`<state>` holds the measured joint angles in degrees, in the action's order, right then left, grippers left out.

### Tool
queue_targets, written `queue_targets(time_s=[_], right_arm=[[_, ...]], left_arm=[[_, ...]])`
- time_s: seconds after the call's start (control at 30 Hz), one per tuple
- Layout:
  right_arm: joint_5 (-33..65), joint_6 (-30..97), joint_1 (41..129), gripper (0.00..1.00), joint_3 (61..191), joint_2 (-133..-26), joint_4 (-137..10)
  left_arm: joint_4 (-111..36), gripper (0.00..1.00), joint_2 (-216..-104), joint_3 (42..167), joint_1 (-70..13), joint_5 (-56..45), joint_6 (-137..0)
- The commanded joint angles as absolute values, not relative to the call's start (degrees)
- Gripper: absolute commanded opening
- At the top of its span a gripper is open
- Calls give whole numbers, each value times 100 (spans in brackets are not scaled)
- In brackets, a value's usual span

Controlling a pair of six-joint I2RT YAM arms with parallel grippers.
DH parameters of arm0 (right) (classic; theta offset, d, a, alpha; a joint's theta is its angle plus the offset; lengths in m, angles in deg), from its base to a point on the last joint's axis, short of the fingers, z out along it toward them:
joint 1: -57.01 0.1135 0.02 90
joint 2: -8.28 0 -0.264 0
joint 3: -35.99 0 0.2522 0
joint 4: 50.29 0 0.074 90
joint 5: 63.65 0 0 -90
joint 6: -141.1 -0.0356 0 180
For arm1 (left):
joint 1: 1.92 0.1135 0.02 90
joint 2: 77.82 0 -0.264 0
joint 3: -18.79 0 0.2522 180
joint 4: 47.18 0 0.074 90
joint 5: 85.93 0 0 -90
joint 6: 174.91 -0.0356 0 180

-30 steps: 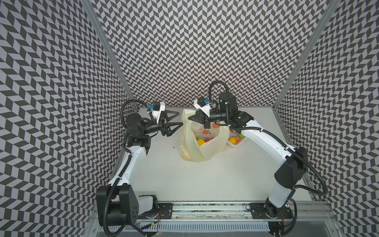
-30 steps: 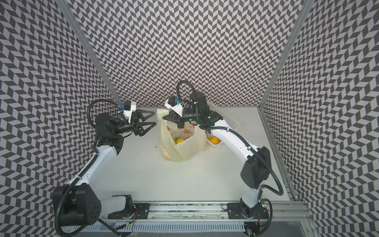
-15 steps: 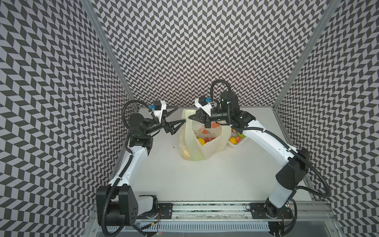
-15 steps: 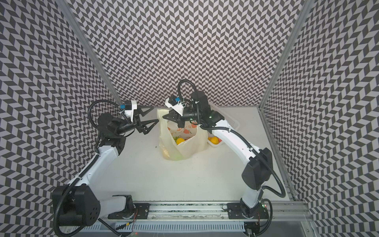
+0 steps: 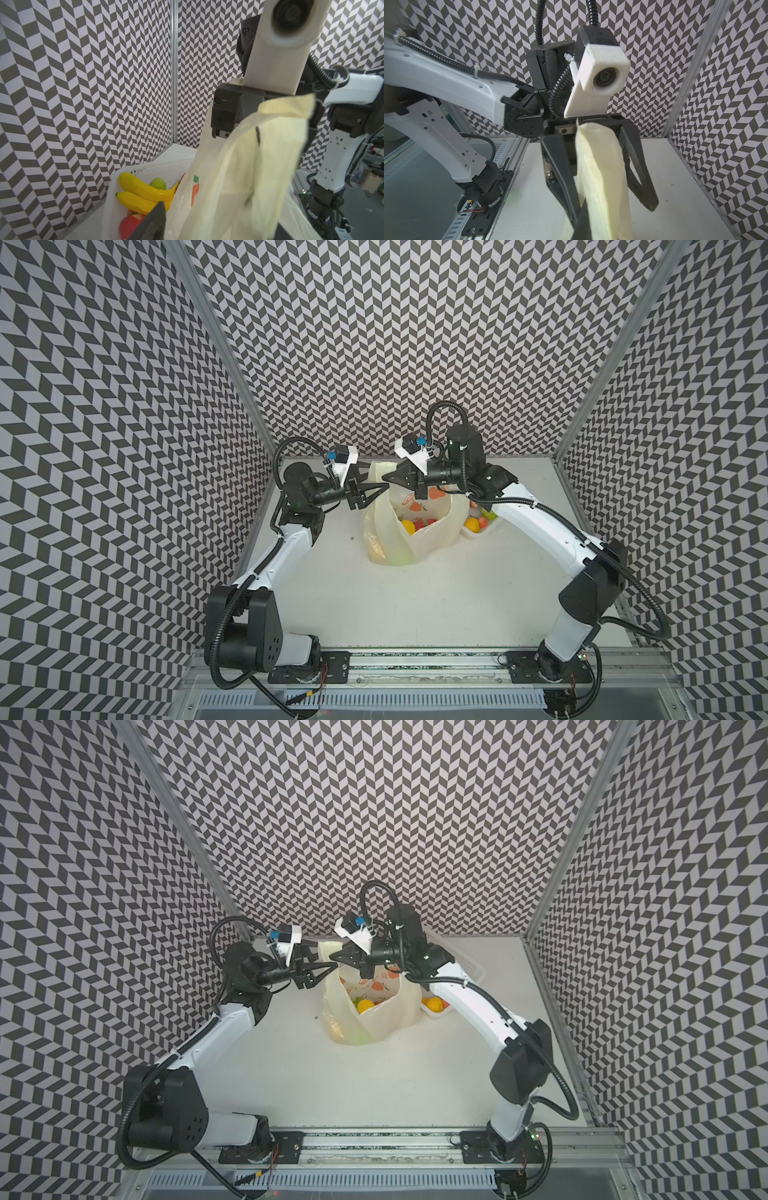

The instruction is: Place the fake fruits into the plastic bag and tie a complex knot

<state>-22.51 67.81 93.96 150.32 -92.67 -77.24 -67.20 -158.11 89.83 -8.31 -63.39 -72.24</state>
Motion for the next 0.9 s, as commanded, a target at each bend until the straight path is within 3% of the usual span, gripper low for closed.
queue_targets(time_s=[0.0,0.1,0.2,0.37,0.53,0.7,0.87], right_arm=[[-2288,6796,9375,1,15249,-9060,-7362],[-2233,6827,9376,10,15285,-9031,-7409],[-2066,7096,9342,19,15397,-8998,-7726],[-1680,7653,9216,42,15451,-8868,-8221],[-1509,8001,9258,74,15522,-8810,-8309],[-1641,8252,9535,75,16072,-9187,-8715],[-1630,8259,9663,58,16278,-9409,-8813]], left_arm=[[-6507,41,-15816,9145,-885,-6474,-7427],[-6314,17,-15767,9144,-920,-6410,-7605],[-6312,2,-15723,9124,-921,-6463,-7647],[-6349,0,-15710,9152,-939,-6743,-7616],[-6347,0,-15732,9197,-989,-7017,-7655],[-6330,0,-15738,9206,-1014,-7093,-7700],[-6297,0,-15727,9214,-1009,-7098,-7717]])
